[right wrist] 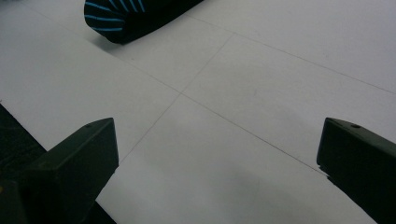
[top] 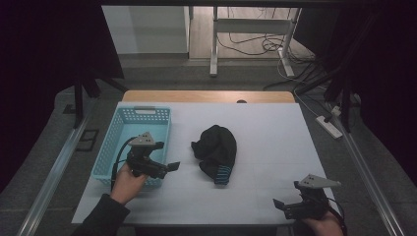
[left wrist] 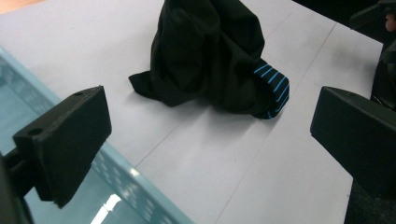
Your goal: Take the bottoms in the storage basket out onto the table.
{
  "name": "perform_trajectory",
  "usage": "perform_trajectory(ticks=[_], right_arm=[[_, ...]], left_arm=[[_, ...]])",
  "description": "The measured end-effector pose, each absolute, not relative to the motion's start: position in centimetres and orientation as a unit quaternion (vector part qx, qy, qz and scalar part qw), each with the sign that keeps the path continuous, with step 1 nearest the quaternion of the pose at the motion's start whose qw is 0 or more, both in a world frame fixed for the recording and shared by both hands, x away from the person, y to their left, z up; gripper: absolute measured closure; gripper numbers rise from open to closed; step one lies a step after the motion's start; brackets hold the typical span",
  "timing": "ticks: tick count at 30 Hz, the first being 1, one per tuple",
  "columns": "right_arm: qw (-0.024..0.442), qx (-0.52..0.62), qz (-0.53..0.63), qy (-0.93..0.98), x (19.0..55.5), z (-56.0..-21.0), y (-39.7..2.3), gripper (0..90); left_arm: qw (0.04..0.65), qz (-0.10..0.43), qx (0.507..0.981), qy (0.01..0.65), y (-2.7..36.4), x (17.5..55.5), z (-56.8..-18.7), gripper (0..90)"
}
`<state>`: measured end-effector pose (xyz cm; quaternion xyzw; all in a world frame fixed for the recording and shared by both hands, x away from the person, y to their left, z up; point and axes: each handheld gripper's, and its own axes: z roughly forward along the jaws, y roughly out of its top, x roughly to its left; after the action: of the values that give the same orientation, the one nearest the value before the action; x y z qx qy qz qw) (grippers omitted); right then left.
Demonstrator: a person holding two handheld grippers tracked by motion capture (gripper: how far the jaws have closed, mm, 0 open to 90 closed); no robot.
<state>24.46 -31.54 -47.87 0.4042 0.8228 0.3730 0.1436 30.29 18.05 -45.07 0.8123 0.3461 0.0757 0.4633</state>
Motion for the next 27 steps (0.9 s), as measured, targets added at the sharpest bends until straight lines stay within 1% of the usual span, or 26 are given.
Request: perform_trajectory(ticks=[27], right_arm=[[0.143, 0.405, 0.372, 0.823, 24.5, -47.9, -31.5, 0.0]], left_arm=[[0.462, 0.082, 0.801, 0.372, 20.3, 28.6, -45.8, 0.0]])
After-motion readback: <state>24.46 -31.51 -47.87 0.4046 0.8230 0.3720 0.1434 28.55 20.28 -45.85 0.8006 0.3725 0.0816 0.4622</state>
